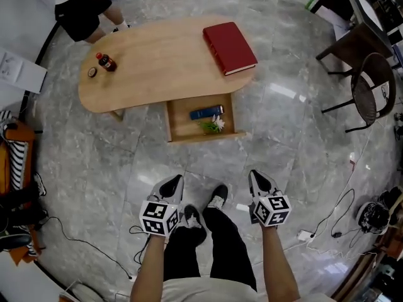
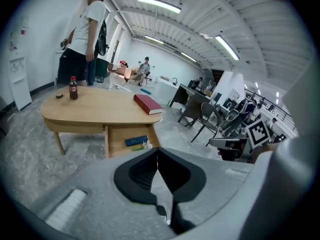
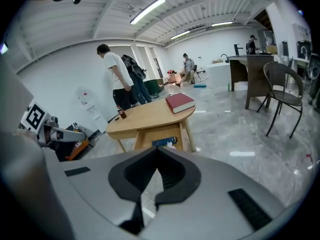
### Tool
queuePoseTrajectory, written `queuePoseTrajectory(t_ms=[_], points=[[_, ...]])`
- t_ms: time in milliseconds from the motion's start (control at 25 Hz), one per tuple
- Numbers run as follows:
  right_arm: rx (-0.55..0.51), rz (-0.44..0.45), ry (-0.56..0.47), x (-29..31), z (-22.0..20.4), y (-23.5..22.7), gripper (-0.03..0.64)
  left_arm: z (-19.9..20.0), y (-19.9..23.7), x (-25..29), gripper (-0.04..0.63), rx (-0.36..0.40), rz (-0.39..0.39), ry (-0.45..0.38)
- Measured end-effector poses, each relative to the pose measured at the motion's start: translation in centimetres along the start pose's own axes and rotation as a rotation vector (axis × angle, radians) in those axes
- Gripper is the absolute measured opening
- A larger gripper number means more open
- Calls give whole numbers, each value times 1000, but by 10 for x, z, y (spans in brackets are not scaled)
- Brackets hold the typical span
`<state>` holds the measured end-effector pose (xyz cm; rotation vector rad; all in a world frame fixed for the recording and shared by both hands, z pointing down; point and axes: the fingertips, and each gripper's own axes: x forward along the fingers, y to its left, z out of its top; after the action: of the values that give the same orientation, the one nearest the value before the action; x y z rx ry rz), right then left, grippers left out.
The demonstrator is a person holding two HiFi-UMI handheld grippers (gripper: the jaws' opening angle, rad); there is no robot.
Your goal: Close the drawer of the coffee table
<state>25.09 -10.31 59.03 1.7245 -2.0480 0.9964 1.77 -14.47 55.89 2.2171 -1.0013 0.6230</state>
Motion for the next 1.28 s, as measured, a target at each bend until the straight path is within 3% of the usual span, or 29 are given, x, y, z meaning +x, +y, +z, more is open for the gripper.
queuePoseTrajectory(t_ms=[200,320,440,760,1000,1280], points=[[-42,-50,-25,29,-24,-54,15,-31,29,33,9,15,41,-20],[-63,-54,-51,57,-46,-83,15,-58,56,63,9,-20,54,-70],[-114,-9,-73,94,-72,-102,15,-89,84,93,9,-45,57,-112],[-270,66,-174,195,-127,-169,15,-153,141,181,9,8,144,-245],[-319,79,-307,241,-153,-174,15,-183,172,226,9,10,221,-363],[-284,120,-396,264,-163,-160,15,-188,183,249,9,23,232,-438]])
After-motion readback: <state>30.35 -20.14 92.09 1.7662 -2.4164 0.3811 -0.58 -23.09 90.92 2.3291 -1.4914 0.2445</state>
